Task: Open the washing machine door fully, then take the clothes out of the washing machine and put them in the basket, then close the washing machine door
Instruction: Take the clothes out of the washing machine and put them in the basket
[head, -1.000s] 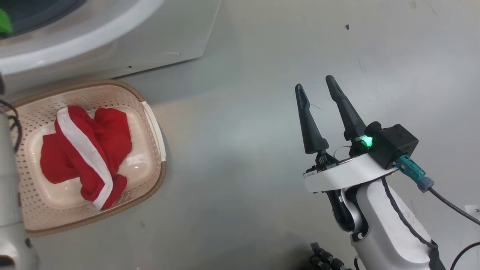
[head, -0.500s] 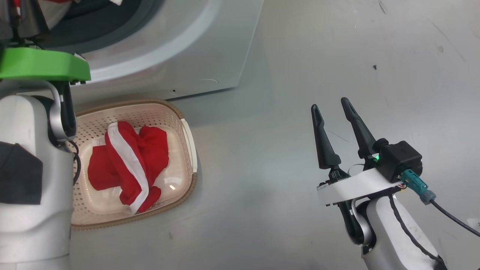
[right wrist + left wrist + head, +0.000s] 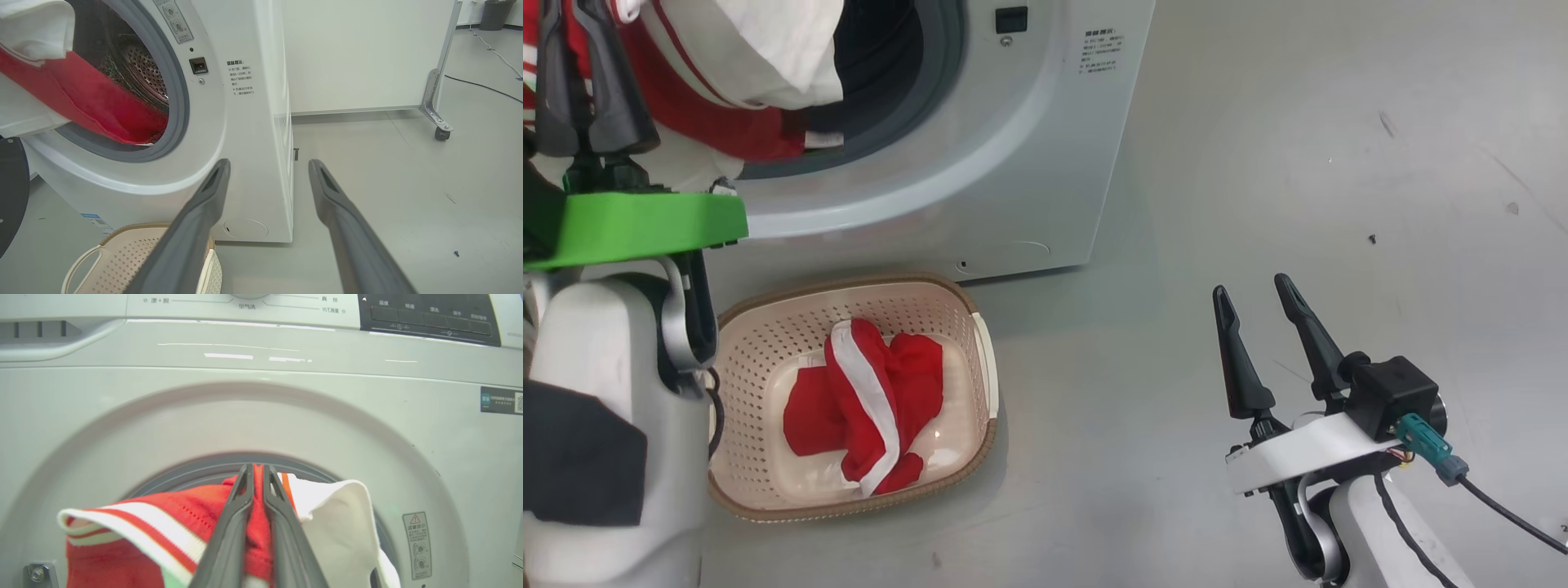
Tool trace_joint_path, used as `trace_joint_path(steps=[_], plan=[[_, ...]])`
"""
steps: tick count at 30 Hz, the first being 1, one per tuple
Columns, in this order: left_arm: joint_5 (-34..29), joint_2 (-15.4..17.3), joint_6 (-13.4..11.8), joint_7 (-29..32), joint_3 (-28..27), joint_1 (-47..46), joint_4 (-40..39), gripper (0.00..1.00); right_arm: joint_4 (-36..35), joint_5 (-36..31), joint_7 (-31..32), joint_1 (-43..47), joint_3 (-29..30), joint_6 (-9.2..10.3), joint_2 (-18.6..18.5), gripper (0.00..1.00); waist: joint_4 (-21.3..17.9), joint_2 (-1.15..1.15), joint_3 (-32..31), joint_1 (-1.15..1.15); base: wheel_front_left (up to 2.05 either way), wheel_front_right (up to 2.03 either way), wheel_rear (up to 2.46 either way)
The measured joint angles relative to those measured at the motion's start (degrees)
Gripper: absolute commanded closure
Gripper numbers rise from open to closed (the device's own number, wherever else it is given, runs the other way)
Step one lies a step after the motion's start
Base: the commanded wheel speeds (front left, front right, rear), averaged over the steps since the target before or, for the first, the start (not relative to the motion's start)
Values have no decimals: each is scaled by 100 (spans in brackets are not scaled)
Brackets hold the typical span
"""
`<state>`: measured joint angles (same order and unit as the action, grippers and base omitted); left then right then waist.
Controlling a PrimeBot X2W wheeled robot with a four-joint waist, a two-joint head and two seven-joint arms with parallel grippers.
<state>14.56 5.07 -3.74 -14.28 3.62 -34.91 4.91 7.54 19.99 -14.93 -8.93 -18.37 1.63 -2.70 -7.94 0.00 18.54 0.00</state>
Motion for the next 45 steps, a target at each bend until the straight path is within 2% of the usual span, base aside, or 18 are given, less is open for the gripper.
trace_joint_path(steps=[12, 23, 33, 45], plan=[[-19, -115, -79, -18, 62, 898, -898, 100, 9, -124, 0, 280, 91, -52, -3, 0, 259, 0, -490, 0, 0, 0, 0], [-60, -187, -159, -44, 200, 1735, -1211, 100, -77, -202, 0, 366, 76, -105, -1, 0, 321, 0, -473, 0, 0, 0, 0], [99, -205, -193, 77, 193, 2347, -714, 100, -250, -204, 0, 358, -10, -155, -1, 0, 258, 0, -124, 0, 0, 0, 0], [516, -220, -168, 374, 156, 2386, 506, 100, -522, -138, 0, 95, -133, -156, -1, 0, 63, 0, 553, 0, 0, 0, 0]])
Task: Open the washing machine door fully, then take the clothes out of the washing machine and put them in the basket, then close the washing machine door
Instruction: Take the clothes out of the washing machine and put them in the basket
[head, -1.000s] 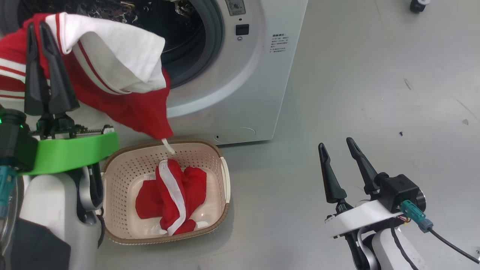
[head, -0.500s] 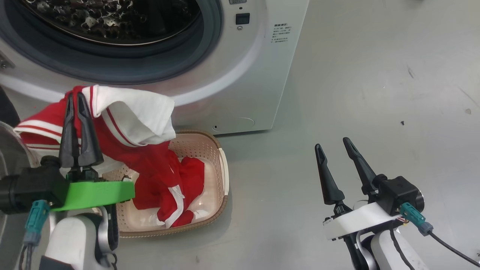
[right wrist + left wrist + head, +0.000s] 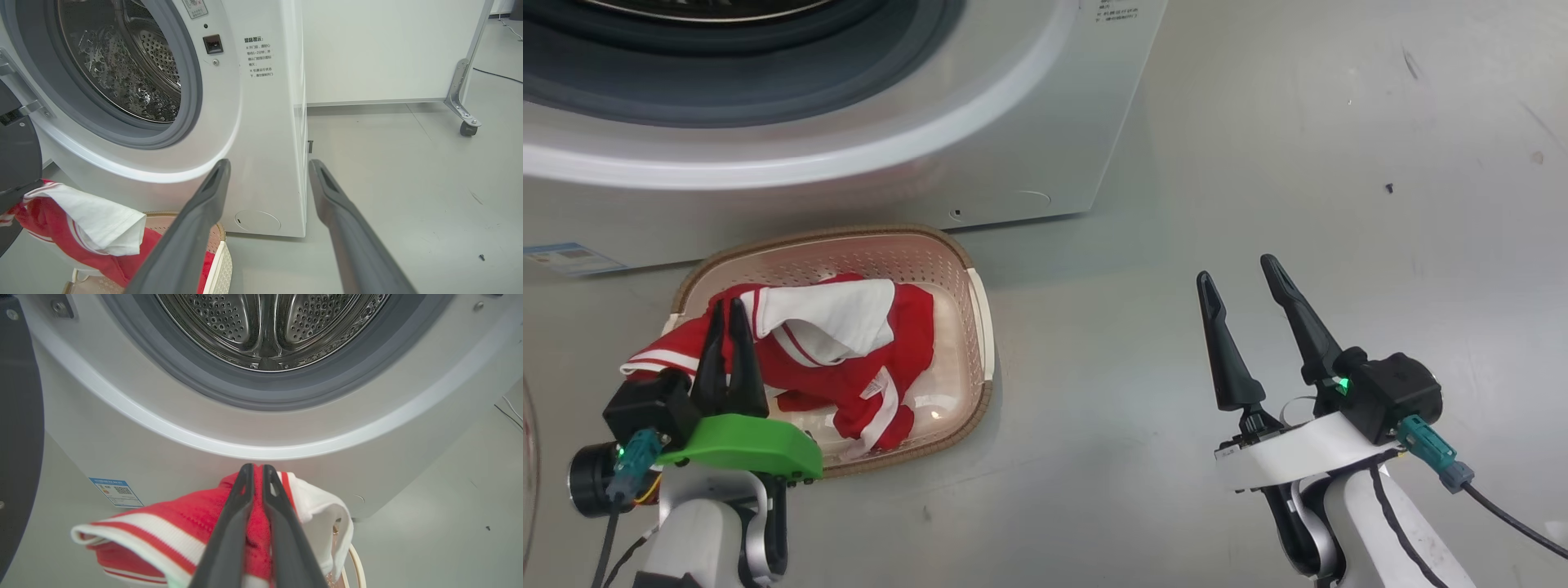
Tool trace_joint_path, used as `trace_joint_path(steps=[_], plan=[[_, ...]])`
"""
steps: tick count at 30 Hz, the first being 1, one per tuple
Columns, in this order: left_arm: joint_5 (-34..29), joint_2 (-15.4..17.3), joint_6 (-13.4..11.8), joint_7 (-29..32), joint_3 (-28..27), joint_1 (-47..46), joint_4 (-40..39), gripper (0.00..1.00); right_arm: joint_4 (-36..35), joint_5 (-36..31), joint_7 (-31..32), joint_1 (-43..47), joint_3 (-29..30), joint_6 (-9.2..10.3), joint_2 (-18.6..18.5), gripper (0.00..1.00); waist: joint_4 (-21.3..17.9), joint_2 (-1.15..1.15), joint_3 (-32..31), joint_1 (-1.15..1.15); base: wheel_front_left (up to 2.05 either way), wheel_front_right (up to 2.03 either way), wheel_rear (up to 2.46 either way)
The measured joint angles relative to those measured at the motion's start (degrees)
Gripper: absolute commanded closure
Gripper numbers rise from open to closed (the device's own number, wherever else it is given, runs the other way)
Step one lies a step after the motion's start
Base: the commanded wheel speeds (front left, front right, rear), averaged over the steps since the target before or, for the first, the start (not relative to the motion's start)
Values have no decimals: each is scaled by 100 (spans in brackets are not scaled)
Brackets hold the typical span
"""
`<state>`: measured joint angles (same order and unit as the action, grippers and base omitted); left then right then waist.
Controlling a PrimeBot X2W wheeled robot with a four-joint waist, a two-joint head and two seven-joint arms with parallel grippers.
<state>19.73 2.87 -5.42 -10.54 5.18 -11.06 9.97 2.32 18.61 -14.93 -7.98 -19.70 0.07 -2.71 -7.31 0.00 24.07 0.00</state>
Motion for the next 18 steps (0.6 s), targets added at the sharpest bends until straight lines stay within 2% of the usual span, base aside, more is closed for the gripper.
trace_joint_path(steps=[18], plan=[[399, -4, 328, 401, -113, -1494, 2045, 100, -209, 205, 0, -582, -55, 34, -3, 0, -443, 0, 1186, 0, 0, 0, 0]])
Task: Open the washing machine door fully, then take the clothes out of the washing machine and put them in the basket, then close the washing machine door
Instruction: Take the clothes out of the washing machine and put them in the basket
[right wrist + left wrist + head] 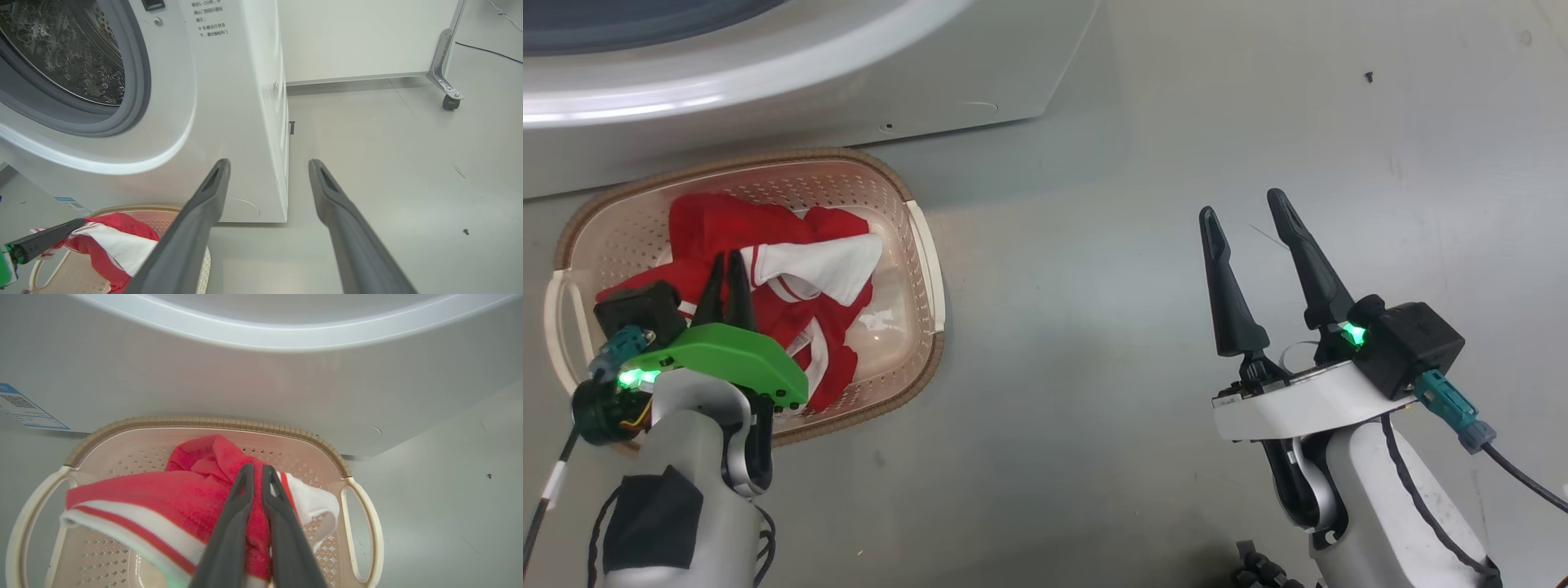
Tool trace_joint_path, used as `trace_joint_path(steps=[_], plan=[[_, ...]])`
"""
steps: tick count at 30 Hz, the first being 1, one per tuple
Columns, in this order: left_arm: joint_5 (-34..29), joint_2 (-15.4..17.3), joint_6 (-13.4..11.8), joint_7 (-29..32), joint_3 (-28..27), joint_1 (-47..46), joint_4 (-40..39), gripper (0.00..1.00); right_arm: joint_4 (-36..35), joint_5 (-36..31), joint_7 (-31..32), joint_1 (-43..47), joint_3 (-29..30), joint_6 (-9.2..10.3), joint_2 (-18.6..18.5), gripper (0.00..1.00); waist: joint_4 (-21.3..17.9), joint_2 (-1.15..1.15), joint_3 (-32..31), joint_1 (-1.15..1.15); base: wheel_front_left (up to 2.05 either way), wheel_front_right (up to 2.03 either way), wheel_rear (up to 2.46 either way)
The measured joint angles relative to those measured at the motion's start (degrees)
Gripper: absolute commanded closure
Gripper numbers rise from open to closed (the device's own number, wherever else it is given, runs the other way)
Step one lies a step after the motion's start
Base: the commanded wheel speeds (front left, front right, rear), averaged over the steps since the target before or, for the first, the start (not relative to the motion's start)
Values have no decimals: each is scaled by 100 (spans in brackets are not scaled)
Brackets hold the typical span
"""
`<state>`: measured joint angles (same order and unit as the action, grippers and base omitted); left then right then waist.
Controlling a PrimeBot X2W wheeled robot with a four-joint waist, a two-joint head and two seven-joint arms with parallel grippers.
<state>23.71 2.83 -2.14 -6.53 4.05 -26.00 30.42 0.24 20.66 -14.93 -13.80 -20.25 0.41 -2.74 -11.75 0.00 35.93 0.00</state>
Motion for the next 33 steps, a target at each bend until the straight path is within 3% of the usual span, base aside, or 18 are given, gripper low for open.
trace_joint_path(steps=[13, 14, 15, 18, 19, 20, 33], plan=[[237, -7, 129, 36, -132, -431, 1189, 100, 77, 9, 0, -215, -38, 25, 0, 0, -43, 0, 242, 0, 0, 0, 0], [241, -7, 152, 13, -133, -468, 1248, 95, 99, 9, 0, -225, -38, 24, 0, 0, -40, 0, 233, 0, 0, 0, 0], [241, -7, 177, -18, -132, -496, 1321, 77, 120, 9, 0, -225, -37, 24, 0, 0, -37, 0, 219, 0, 0, 0, 0], [248, -9, 196, -87, -156, -549, 1503, 42, 160, 9, 0, -229, -36, 24, 0, 0, -26, 0, 179, 0, 0, 0, 0], [248, -9, 197, -119, -160, -556, 1571, 4, 183, 9, 0, -231, -32, 24, 0, 0, -23, 0, 158, 0, 0, 0, 0], [248, -9, 201, -142, -158, -565, 1625, 0, 200, 9, 0, -232, -23, 24, 0, 0, -19, 0, 133, 0, 0, 0, 0], [115, -13, 313, -724, -74, -655, 1745, 0, 510, -5, 0, -223, 109, 15, -2, 0, 83, 0, -424, 0, 0, 0, 0]])
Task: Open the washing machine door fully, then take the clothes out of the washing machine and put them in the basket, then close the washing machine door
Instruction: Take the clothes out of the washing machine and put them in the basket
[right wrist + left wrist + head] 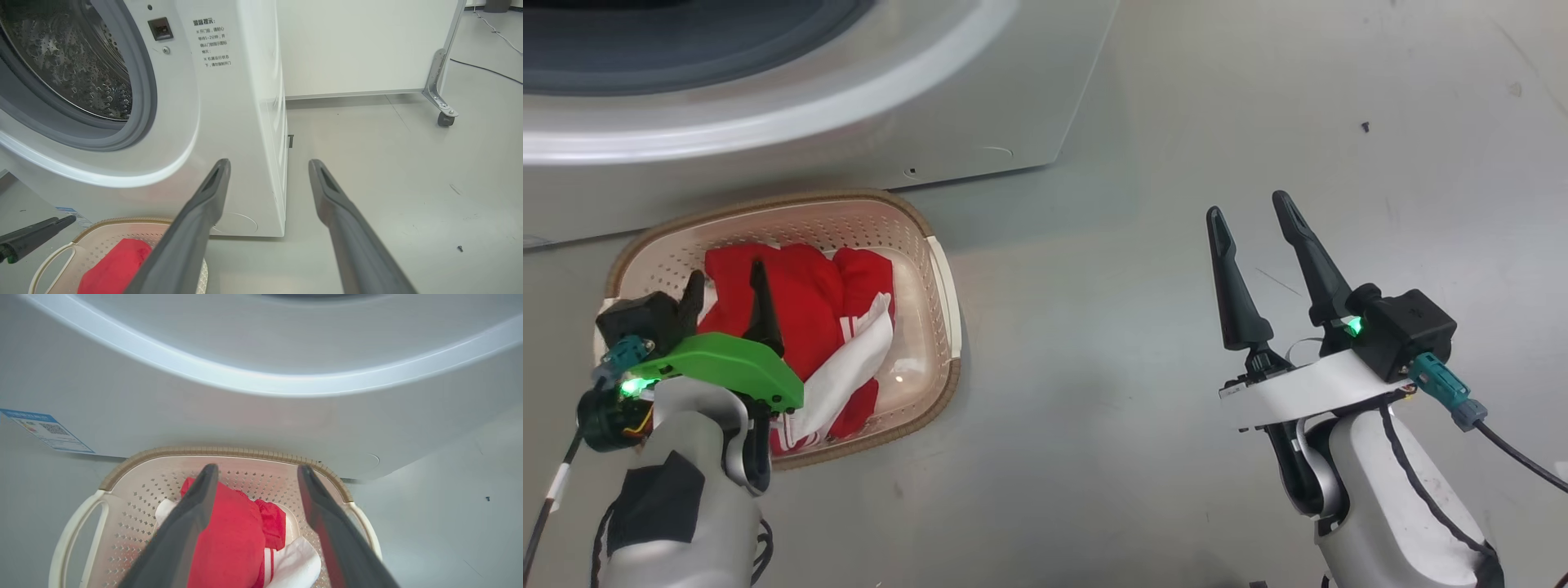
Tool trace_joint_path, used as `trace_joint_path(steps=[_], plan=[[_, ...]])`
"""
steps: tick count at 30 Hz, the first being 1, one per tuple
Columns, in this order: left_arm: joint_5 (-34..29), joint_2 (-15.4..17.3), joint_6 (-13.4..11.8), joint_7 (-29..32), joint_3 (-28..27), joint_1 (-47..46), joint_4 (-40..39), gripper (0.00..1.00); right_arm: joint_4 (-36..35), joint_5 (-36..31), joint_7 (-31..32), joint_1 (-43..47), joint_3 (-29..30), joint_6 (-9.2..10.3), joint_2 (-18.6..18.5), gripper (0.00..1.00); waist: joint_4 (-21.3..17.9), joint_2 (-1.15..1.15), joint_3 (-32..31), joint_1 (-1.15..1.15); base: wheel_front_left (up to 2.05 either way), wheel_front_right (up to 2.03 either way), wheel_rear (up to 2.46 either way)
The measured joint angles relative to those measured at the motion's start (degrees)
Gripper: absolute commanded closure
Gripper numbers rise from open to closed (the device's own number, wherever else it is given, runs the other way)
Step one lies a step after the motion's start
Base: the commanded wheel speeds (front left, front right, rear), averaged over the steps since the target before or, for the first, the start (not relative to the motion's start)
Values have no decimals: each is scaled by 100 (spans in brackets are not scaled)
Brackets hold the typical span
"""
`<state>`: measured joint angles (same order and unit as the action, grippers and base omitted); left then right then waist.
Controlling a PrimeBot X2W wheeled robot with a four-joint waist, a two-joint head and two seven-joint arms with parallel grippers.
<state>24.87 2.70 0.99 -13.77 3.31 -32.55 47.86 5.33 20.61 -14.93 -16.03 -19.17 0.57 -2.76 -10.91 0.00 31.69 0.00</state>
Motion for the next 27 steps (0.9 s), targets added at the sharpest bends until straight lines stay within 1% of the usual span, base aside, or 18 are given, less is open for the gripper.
trace_joint_path(steps=[2, 5, 9, 11, 15, 17, 24, 27], plan=[[-36, -2, 119, -49, 31, 4, -152, 0, 87, -21, 0, 27, 75, 0, 0, 0, 34, 0, -190, 0, 0, 0, 0], [-179, -10, 172, -54, 97, 12, -399, 0, 167, -64, 0, 122, 160, 0, -1, 0, 83, 0, -396, 0, 0, 0, 0], [-375, -20, 190, -68, 249, 40, -768, 0, 297, -130, 0, 310, 244, -16, 0, 0, 168, 0, -680, 0, 0, 0, 0], [-504, -26, 190, -68, 244, 104, -1132, 0, 349, -188, 0, 386, 286, -47, 0, 0, 220, 0, -826, 0, 0, 0, 0], [-669, -29, 190, -68, 238, 210, -1775, 0, 400, -233, 0, 528, 390, -47, -7, 0, 341, 0, -1118, 0, 0, 0, 0], [-692, -30, 190, -68, 237, 371, -2014, 0, 411, -261, 0, 610, 431, -48, -14, 0, 408, 0, -1267, 0, 0, 0, 0], [-876, -31, 172, -68, 296, 1179, -2471, 0, 457, -288, 0, 900, 539, -48, -31, 0, 641, 0, -1795, 0, 0, 0, 0], [-883, -32, 100, -68, 355, 1557, -2648, 0, 468, -312, 0, 1072, 558, -48, -30, 0, 727, 0, -2025, 0, 0, 0, 0]])
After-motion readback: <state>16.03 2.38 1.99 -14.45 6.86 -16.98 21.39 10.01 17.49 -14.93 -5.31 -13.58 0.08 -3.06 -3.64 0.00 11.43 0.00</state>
